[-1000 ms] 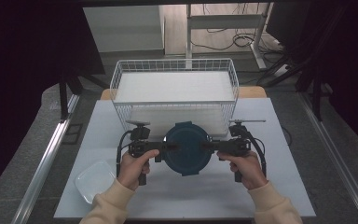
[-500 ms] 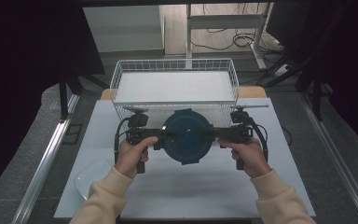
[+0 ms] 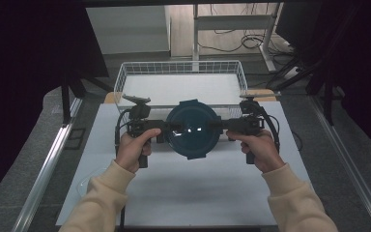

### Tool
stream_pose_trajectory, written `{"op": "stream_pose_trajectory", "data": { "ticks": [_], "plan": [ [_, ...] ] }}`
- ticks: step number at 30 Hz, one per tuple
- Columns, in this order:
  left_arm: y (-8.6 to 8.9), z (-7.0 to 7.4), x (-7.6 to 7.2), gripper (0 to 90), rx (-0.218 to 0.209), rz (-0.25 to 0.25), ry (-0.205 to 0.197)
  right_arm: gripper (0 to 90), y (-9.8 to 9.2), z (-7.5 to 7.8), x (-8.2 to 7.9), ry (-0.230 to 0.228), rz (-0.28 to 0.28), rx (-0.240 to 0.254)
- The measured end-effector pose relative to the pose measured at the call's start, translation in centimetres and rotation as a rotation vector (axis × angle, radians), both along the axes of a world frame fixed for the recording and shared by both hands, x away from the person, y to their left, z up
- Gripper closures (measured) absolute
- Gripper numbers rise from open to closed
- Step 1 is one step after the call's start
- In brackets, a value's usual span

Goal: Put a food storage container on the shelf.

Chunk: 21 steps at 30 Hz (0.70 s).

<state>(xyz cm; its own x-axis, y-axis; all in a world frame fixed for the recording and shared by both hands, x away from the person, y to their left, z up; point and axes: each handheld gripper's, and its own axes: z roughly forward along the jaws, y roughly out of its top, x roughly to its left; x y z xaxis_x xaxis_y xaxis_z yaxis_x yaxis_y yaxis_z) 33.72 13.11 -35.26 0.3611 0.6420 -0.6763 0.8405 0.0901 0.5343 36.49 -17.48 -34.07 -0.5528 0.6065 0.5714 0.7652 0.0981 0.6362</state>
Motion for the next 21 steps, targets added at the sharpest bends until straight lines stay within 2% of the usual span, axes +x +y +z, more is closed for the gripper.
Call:
{"op": "stream_pose_trajectory", "data": {
  "ticks": [4, 10, 16, 21],
  "plan": [
    [0.4, 1.0, 0.1, 31.4, -0.014, 0.007, -0.004, 40.9, 0.4, 1.3, 0.2, -0.002, 0.003, -0.004],
    [0.9, 2.5, 0.6, 31.3, -0.011, 0.015, -0.019, 41.1, 0.8, 2.8, 0.6, -0.02, 0.01, -0.001],
    [1.0, 3.3, 2.0, 31.3, -0.018, 0.014, -0.004, 41.3, 0.8, 3.8, 1.8, -0.017, 0.012, -0.003],
    [0.6, 4.2, 3.0, 31.5, -0.003, 0.01, -0.002, 41.3, 0.5, 4.1, 2.8, -0.008, 0.006, 0.015]
  ]
}}
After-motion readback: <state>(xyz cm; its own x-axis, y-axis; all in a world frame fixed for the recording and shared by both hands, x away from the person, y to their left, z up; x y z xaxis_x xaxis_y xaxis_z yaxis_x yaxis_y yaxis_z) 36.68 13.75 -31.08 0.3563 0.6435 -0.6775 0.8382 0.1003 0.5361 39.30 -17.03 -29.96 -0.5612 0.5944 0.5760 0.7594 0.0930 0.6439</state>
